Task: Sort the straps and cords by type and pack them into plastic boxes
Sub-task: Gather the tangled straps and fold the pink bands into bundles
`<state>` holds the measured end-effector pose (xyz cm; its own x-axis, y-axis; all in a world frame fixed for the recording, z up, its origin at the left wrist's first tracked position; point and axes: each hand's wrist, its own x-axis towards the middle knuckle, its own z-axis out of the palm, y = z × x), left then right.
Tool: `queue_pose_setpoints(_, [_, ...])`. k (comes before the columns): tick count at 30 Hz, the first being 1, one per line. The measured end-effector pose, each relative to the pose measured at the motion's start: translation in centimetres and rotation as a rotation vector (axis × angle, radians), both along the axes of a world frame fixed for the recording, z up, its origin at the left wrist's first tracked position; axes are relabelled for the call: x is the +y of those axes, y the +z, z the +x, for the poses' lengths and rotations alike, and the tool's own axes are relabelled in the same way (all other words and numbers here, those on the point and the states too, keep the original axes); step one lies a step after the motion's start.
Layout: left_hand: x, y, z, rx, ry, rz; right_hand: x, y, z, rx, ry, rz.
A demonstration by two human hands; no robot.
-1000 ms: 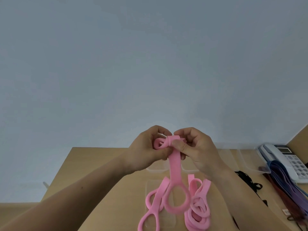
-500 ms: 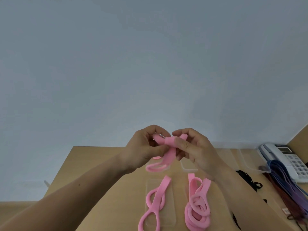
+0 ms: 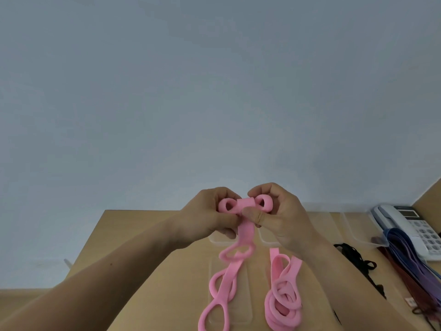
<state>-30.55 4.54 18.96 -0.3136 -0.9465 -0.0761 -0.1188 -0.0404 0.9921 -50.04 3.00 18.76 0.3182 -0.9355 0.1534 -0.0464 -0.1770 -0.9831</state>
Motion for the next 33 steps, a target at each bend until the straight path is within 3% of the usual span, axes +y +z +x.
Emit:
queue_pose_setpoints(5, [-0.1, 0.6, 0.1, 0.152, -0.012, 0.117, -0.1, -0.6, 0.1, 0.007, 0.029, -0.048])
queue_pose_setpoints(14, [-0.3, -0.1, -0.4, 0.08, 0.084, -0.162, -0.3, -0.6, -0.1, -0.054, 0.058, 0.112])
queue_pose_setpoints(18, [-0.2, -0.7, -0.9, -0.006, 0.128, -0.231, -0.3, -0.5, -0.4, 0.015, -0.005, 0.076])
queue_pose_setpoints(24, [-0.3, -0.7, -0.8, -0.084, 0.007, -0.099, -0.1, -0.8, -0.8, -0.007, -0.015, -0.011])
queue_pose_setpoints(29, [-0.3, -0.1, -0.6, 0.064, -0.021, 0.032, 0.1, -1.3, -1.2, -0.02, 0.003, -0.028])
queue_pose_setpoints(33, [-0.6, 0.0, -0.8, -0.005, -0.031, 0.06, 0.0, -1.6, -1.1, -0.009, 0.029, -0.049])
